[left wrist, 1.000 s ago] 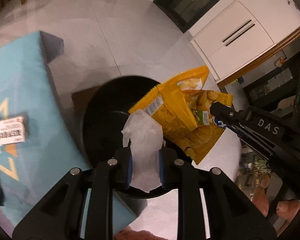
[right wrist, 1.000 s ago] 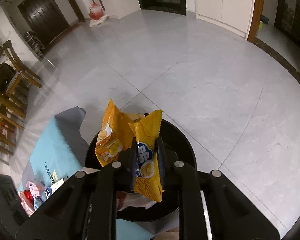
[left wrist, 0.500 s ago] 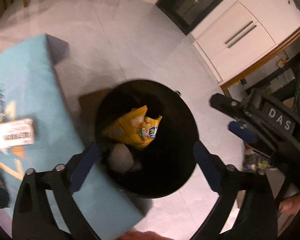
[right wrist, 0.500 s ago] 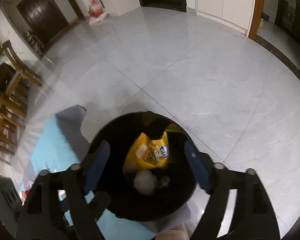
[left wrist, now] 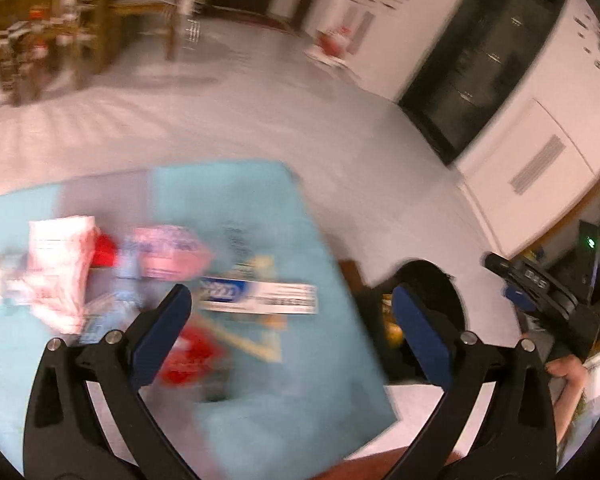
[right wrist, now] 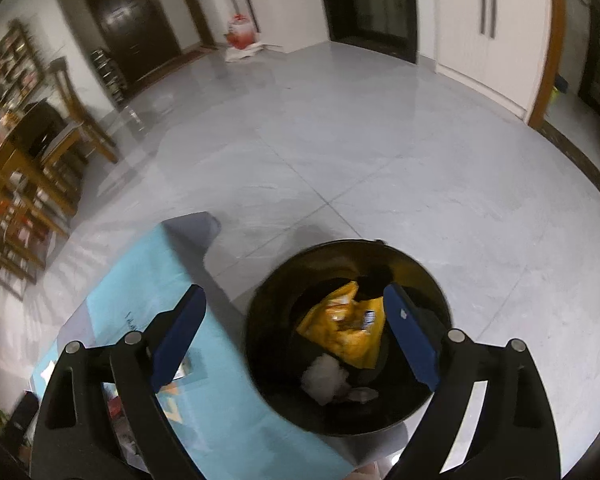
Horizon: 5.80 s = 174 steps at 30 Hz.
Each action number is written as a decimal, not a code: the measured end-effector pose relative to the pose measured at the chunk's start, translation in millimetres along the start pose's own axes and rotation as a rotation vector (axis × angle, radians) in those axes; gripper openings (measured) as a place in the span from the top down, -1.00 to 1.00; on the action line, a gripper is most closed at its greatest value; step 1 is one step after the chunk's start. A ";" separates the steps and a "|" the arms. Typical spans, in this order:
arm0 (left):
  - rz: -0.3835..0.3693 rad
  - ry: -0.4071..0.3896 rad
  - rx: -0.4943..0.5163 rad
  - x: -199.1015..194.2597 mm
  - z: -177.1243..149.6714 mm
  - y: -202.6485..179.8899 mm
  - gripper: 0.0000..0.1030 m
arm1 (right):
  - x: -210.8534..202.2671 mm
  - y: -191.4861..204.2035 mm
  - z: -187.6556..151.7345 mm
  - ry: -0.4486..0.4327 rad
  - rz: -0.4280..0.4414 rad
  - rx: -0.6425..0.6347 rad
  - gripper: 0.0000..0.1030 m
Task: Collect trash
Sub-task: 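Grasp the white paper cup with the left tool while the right tool grasps the pink plastic bag, then carry the paper cup and pink bag over the black trash bin, then open both tools to drop the cup and bag into the bin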
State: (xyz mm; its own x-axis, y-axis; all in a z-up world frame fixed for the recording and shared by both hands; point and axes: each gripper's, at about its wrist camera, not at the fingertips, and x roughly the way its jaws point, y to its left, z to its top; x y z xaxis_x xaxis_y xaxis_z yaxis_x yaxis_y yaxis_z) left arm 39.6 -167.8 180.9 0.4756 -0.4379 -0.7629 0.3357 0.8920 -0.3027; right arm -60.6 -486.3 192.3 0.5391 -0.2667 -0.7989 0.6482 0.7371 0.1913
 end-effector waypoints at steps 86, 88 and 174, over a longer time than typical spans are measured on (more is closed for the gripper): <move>0.221 -0.128 -0.390 -94.9 -16.8 241.6 -0.79 | -13.5 284.2 -131.4 0.207 0.492 -0.568 0.48; 0.208 -0.118 -0.378 -91.5 -24.5 226.6 -0.79 | -14.0 273.8 -127.2 0.189 0.488 -0.557 0.48; -0.098 0.258 0.511 173.6 -74.3 -237.7 -0.81 | 10.4 -81.8 -6.9 0.014 -0.100 0.181 0.44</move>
State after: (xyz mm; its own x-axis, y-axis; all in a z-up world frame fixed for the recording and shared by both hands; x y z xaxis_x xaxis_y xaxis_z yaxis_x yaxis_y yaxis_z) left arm -18.0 -447.4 78.0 0.2298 -0.4172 -0.8793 0.7487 0.6530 -0.1142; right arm -111.7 -545.0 164.4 0.4608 -0.3233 -0.8265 0.7848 0.5833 0.2094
